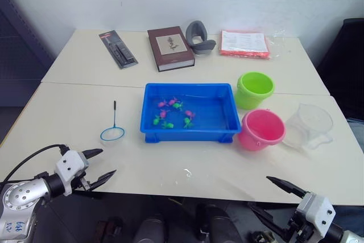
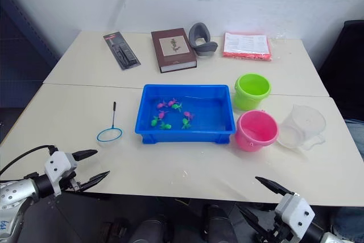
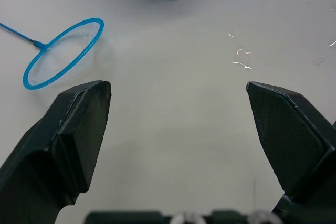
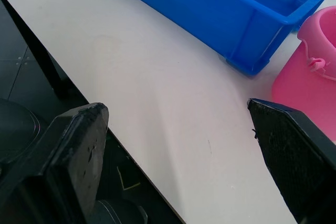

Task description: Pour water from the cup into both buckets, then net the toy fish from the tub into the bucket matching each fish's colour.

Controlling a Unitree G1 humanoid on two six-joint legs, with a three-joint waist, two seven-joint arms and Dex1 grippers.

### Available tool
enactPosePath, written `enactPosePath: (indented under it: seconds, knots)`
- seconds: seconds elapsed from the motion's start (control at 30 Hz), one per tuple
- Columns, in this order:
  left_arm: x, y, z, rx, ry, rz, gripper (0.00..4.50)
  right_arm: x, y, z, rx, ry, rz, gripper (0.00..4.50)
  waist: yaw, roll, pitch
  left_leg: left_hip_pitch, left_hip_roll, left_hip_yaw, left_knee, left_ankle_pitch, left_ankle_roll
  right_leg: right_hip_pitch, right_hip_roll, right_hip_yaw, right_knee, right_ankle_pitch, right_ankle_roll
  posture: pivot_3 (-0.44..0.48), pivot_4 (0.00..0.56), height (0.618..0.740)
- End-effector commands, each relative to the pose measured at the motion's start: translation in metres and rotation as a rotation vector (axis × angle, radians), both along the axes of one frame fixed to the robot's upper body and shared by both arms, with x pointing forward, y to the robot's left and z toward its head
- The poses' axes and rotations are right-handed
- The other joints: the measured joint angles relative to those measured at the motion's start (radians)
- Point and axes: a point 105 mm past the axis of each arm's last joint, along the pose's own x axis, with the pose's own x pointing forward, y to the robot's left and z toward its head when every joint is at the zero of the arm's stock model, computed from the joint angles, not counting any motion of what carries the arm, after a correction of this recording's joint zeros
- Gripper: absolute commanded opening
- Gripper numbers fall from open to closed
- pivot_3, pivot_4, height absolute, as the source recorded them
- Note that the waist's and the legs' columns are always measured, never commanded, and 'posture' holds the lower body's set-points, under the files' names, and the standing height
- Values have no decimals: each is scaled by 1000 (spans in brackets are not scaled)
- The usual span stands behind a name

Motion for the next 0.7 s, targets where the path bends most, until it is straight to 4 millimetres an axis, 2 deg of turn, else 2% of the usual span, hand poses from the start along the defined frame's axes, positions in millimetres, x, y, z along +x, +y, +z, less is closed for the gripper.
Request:
enactPosePath:
  seconds: [0.03, 0.13, 0.2, 0.27, 0.4, 0.5, 0.6, 0.7]
  knots:
    - [-2, -18, 17, -58, -27, -87, 4436, 3, 0, 10, 34, -52, -69, 4500, 0, 0, 0, 0, 0, 0, 0, 0, 0, 0, 0, 0, 0, 0, 0, 0, 150, 740]
    - [-14, -55, 33, -188, 3, -263, 4436, 5, -9, 27, 149, -129, -280, 4500, 3, 1, 0, 0, 0, -1, 0, 0, 0, 0, 0, 0, 0, 0, 0, 0, 150, 740]
    - [-19, -67, 40, -209, -2, -303, 4436, 1, -15, 33, 206, -157, -401, 4500, 2, 4, -2, -1, 0, -1, -1, 0, -1, 0, -1, 0, 0, 0, -1, 0, 150, 740]
    - [-20, -82, 50, -247, -17, -346, 4436, -4, -31, 38, 285, -205, -601, 4500, 0, 5, -2, 0, 0, 0, -1, 0, -1, 0, -1, 1, 0, 0, -1, 0, 150, 740]
    - [-16, -113, 68, -288, -51, -470, 4436, -18, -56, 32, 298, -247, -906, 4500, -1, 6, -3, -1, 0, 0, -4, 1, -2, 1, -1, 1, 0, -1, -2, 0, 150, 740]
    - [-3, -130, 83, -318, -85, -521, 4436, -19, -75, 12, 339, -138, -1127, 4500, -1, 6, -3, 0, 0, 0, -4, 2, -3, 1, -1, 1, 1, -1, -2, 0, 150, 740]
    - [11, -139, 86, -277, -104, -543, 4436, -3, -81, 12, 392, -120, -1098, 4500, -12, 6, -3, 0, 0, 1, -4, 3, -3, 0, -1, 1, 1, -1, -2, 0, 150, 740]
    - [21, -144, 88, -309, -87, -536, 4436, 16, -88, 12, 380, -120, -1078, 4500, -24, 6, -3, 0, -1, 1, -4, 3, -3, 0, -1, 1, 2, -1, -1, 0, 150, 740]
